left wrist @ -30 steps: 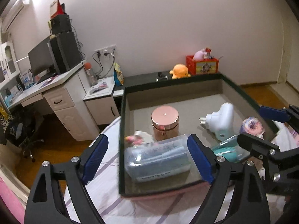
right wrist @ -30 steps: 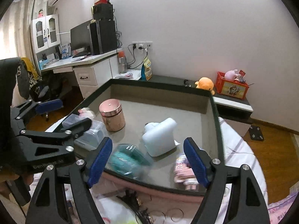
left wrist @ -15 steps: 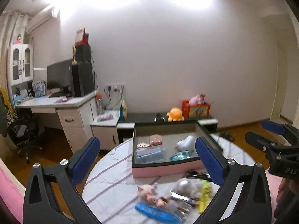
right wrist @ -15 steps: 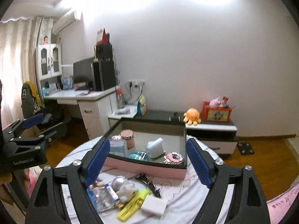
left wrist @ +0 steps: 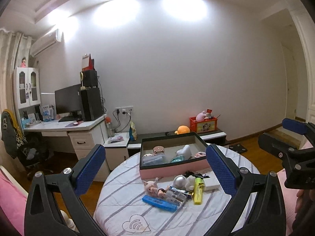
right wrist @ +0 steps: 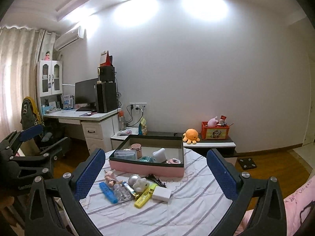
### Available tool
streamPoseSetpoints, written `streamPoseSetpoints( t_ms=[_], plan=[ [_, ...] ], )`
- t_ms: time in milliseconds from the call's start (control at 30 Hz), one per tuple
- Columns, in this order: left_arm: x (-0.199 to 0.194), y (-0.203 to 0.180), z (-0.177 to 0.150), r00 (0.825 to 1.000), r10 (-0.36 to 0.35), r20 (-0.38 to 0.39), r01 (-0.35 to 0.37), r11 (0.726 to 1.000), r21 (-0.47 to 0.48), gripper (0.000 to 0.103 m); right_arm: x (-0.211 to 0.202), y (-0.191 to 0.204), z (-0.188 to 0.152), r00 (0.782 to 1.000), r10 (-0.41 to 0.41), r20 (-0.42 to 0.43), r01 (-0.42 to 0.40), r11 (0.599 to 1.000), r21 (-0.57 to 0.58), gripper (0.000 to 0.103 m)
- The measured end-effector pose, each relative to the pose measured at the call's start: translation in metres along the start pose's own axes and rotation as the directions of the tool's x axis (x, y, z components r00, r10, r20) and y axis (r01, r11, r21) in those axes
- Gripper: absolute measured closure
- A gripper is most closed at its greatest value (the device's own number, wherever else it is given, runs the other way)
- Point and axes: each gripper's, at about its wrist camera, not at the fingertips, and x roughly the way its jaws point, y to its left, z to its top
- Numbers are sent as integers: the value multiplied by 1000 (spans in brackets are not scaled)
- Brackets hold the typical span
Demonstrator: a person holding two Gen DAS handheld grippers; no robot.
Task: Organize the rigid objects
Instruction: 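Withdraw both tools from the box back over the bed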
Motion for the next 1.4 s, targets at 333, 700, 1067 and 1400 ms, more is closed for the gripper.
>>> streamPoseSetpoints(
  t_ms=[333,700,1067,1400],
  plan=[
    [-24,2,2,1000,8,30,-8,1000,-6,0,-26,6,-3,1000,-11,23,11,1000,-16,0],
    [-12,7,-4,1000,11,-7,-11,1000,-10,0,-22,7,-7,1000,-9,5,9,1000,-26,0],
    [45,30,-48,985,15,-175,-25,998,-53,0,33,-12,-45,985,-49,-165,49,999,-3,0],
    [128,28,-133,890,-44,-453,20,998,-57,0,117,-35,-119,898,-67,-436,83,996,17,0]
  ],
)
